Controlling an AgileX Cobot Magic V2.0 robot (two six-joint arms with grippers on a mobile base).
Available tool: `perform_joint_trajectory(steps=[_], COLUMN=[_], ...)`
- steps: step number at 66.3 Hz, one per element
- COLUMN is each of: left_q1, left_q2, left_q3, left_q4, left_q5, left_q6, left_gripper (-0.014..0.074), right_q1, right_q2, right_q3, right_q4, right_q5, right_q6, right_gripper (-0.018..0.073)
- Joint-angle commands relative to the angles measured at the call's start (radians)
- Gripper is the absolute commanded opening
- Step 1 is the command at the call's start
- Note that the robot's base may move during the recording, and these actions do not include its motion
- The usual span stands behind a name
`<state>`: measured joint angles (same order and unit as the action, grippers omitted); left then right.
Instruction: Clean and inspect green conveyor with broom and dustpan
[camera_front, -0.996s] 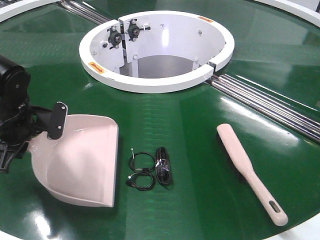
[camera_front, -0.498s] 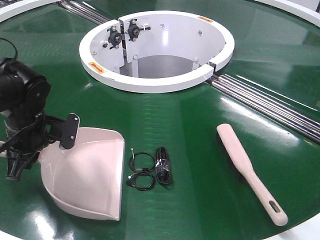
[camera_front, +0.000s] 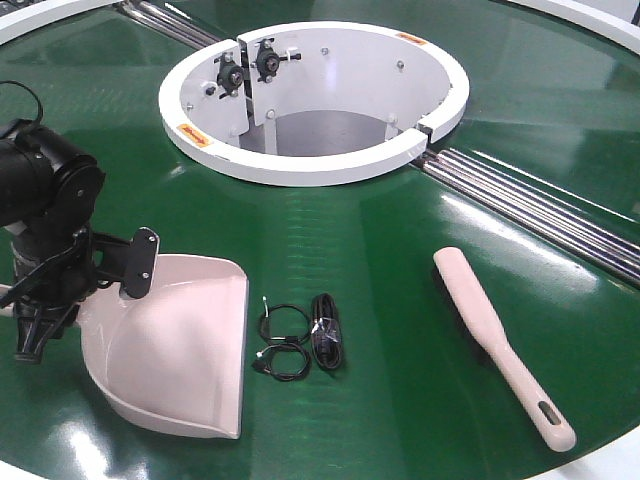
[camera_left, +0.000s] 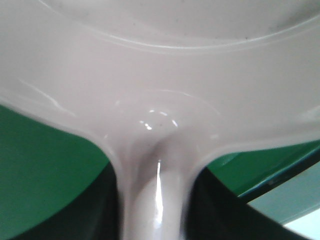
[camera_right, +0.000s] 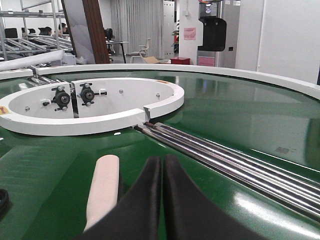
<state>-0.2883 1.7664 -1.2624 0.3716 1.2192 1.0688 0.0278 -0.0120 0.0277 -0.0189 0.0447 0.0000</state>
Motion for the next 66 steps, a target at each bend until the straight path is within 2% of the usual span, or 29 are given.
perform_joint_trajectory(steps=[1, 66], left_q1=[-0.005, -0.005], left_q2=[-0.041, -0.041], left_q3=[-0.025, -0.025], left_q4=[0.032, 0.031], left_q5=[0.020, 0.028], left_q6=[-0.020, -0.020], left_gripper=[-0.0008, -0.0008], right_q1=[-0.004, -0.004], right_q2=[-0.010, -0.010], right_q3=[0.004, 0.004], right_q4=[-0.004, -0.004], right_q5=[-0.070, -0.070], right_q6=[0.000, 0.000], right_gripper=[-0.0008, -0.0008])
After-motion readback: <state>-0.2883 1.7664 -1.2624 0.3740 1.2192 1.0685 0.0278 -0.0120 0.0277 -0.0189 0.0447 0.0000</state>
